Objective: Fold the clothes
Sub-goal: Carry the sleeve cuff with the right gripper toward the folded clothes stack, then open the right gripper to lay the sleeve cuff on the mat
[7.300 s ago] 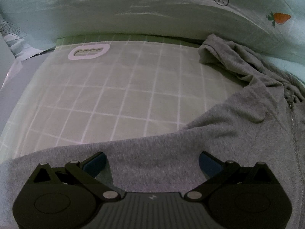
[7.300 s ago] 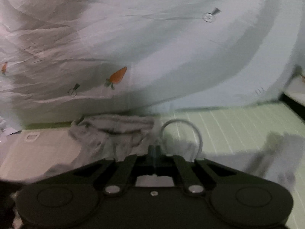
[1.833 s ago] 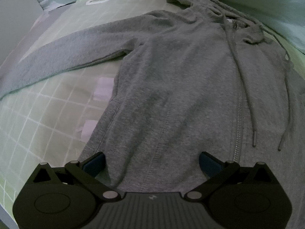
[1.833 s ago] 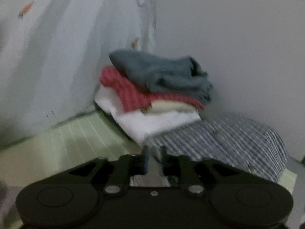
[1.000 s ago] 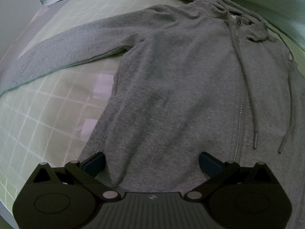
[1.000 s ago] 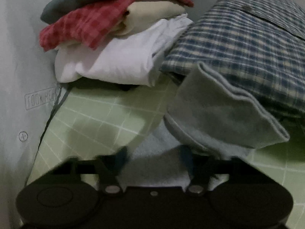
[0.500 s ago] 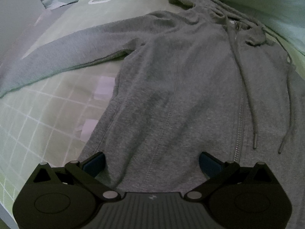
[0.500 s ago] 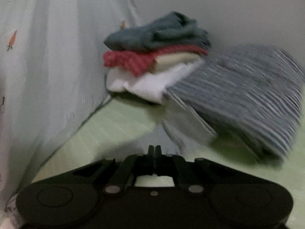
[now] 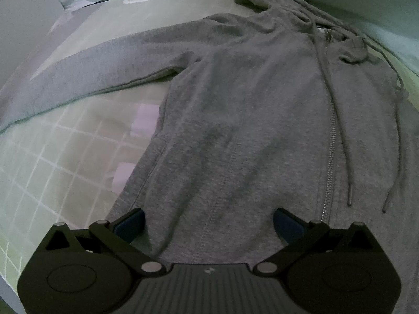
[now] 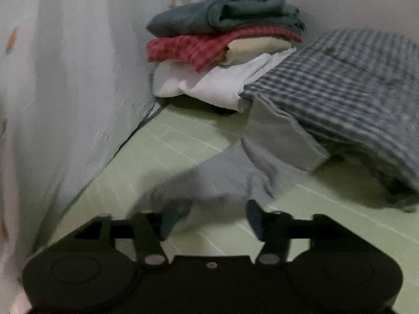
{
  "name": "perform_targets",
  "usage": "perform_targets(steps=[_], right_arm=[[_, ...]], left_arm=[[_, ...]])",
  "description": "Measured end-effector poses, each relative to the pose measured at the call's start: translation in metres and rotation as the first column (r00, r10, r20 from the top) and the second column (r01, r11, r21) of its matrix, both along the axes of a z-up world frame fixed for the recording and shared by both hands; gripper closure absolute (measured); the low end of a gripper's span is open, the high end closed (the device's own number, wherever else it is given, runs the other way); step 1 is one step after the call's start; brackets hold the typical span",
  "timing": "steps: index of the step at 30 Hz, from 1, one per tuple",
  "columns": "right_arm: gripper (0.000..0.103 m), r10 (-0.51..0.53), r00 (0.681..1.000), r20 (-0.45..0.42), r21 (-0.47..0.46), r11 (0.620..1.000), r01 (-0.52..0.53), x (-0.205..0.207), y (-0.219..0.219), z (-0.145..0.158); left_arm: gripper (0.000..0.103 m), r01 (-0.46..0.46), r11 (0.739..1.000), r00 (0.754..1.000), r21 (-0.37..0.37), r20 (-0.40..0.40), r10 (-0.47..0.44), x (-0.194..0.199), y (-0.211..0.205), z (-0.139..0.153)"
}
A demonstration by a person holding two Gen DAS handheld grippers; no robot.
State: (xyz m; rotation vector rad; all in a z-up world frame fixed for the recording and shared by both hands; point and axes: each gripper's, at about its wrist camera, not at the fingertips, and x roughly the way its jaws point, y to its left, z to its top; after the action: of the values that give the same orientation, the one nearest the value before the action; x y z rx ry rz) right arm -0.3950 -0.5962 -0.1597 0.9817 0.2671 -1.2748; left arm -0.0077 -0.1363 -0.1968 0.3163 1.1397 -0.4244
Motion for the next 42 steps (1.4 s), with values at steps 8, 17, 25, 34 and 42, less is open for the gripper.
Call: perform_targets(steps=[8,17,25,34,42], right_arm=[[0.022,-0.127,0.99,-0.066,0.147,0.98,0.136,0.035,-0.082,-0.026],[0.103,-0.157,0.987,-0.037,0.129,0.979,0.16,0.019,-0.072,-0.042],[0.103,0.024,0.997,-0.075,-0.153,0.988,-0.035,-0.008,0.022,0.013],[0.103,0.097,0.989,-0.108,0.086,0.992,-0.088,-0.046,0.103,-0.031],[0.052,0.124,0.992,-0.012,0.054,0.991,-0.123,-0.061,0.116,-0.015]], left_arm=[[0.0,-0.026,1.0,1.0,-0.004,0.008,0.026,-0.003,-0.002,0.0],[0.0,-0.028,1.0,0.999,-0.011,0.021,0.028,-0.005,-0.001,-0.001],[0.0,-0.028,0.999,0.999,-0.019,0.036,0.029,-0.007,0.001,-0.003],[0.0,-0.046,0.999,0.998,-0.002,0.039,0.046,-0.011,0.0,0.003],[0.0,0.005,1.0,0.997,-0.005,0.071,-0.005,-0.049,0.01,0.018]])
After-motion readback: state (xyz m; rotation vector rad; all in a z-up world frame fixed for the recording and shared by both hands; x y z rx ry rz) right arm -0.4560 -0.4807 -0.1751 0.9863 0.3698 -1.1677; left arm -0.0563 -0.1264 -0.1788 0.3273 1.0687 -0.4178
